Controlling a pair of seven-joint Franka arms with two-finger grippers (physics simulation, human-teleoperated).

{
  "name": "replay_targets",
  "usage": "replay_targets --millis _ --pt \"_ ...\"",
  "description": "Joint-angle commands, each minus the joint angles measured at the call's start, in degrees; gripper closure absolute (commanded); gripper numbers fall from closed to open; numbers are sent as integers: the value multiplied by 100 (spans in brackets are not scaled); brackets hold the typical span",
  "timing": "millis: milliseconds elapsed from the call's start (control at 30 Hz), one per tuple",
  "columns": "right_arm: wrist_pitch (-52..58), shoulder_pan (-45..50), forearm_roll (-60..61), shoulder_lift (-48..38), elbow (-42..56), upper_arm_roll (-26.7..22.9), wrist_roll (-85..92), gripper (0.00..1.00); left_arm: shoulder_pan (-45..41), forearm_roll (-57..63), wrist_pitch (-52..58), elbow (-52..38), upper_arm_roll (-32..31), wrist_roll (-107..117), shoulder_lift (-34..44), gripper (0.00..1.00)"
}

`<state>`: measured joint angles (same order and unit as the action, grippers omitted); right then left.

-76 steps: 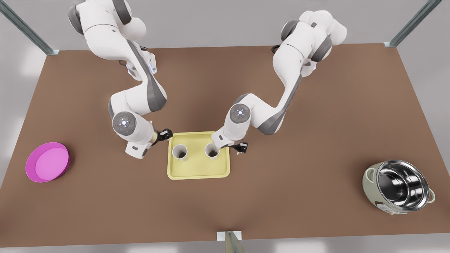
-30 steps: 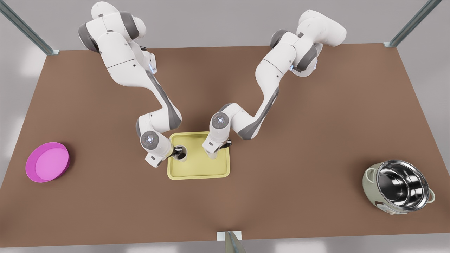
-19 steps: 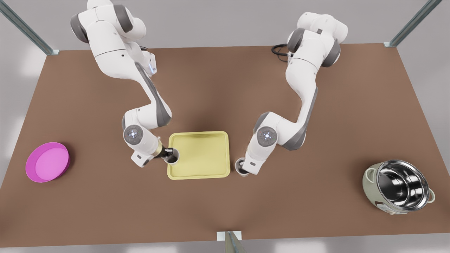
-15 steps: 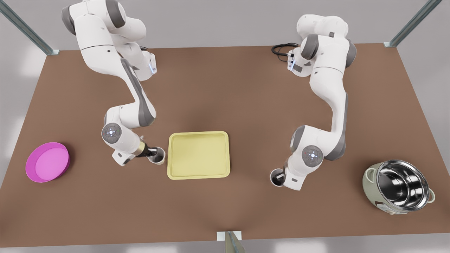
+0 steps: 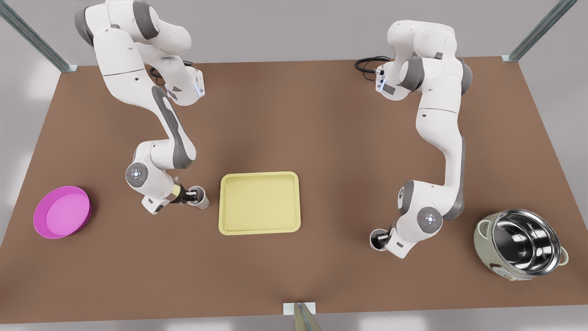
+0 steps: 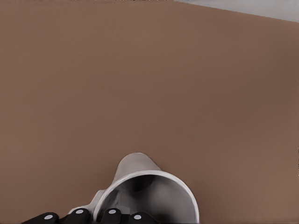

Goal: Use the left arm to pick up the white IKEA cup from the tray and place it on the middle-left position; use the right arm to pick up the white IKEA cup from the tray and place it on the middle-right position

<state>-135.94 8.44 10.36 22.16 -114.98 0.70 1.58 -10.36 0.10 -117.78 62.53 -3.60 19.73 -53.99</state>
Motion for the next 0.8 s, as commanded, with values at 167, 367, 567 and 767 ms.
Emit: replay_targets --millis 167,367,567,767 --pt "885 -132 -34 -493 134 -97 809 4 -19 183 1116 -13 -9 -1779 574 0" --pt "4383 -167 -896 -1011 3316 -817 598 0 148 157 3208 31 26 -1911 2507 0" --pt "4603 -1415 -1379 -1469 2674 580 281 0 420 16 1776 2369 78 -1999 4090 0" --pt "4665 -1398 -1256 -1434 2700 712 290 0 420 16 1785 2369 70 -1990 4090 0"
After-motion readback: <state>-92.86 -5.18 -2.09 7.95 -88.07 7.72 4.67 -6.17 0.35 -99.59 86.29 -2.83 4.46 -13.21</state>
